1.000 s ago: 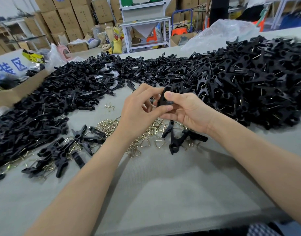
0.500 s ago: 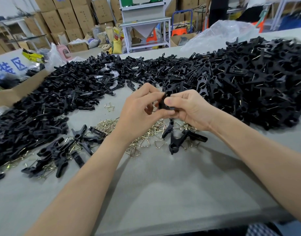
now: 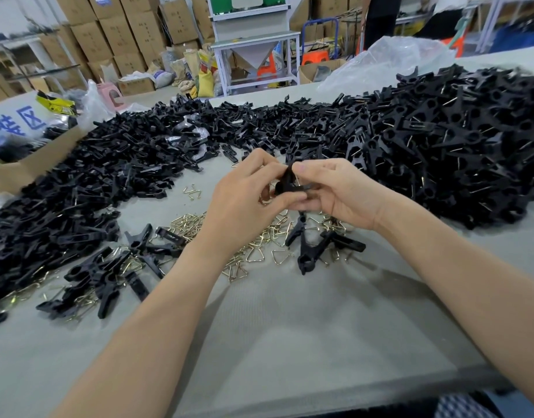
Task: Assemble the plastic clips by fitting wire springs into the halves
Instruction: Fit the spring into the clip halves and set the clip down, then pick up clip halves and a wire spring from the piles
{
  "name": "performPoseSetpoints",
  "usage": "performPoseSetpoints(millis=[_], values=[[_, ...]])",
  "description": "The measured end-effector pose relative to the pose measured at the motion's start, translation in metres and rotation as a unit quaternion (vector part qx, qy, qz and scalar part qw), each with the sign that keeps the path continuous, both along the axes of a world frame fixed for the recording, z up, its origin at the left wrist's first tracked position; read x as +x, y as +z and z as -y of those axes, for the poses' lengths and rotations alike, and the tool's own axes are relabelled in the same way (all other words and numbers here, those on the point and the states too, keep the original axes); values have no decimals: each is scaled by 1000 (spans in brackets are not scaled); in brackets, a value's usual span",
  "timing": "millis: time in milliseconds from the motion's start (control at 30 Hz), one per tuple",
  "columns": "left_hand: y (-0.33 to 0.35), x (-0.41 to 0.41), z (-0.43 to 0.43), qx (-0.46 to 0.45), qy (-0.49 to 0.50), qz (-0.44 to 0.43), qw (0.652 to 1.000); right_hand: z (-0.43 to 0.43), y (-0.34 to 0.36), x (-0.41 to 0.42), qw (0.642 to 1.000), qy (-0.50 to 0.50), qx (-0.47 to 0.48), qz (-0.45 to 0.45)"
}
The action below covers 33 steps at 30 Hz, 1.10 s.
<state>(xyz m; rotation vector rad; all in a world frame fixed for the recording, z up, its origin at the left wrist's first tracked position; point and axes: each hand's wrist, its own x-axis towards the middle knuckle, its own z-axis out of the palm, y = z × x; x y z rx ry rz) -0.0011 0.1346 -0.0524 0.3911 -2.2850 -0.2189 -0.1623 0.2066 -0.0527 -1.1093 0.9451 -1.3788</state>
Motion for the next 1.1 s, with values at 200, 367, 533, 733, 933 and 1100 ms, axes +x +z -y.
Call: performPoseSetpoints(millis=[200, 367, 533, 733, 933, 1100], values=[[1, 1, -1, -5, 33, 44, 998, -1, 1, -5, 1000, 15, -2, -13], [-3, -1, 4, -9, 68, 50, 996, -1, 0, -8, 999, -16, 3, -48], [-8, 3, 18, 29, 69, 77, 994, 1, -5, -9, 935, -113, -59, -332], [-10, 5, 25, 93, 56, 89, 990, 3, -5, -8, 828, -172, -124, -519], [-8, 21, 44, 171, 126, 67, 975, -2, -1, -14, 840, -303, -158, -422], [-23, 31, 64, 230, 255, 250, 905, -2, 11, -30, 891, -433, -133, -32]])
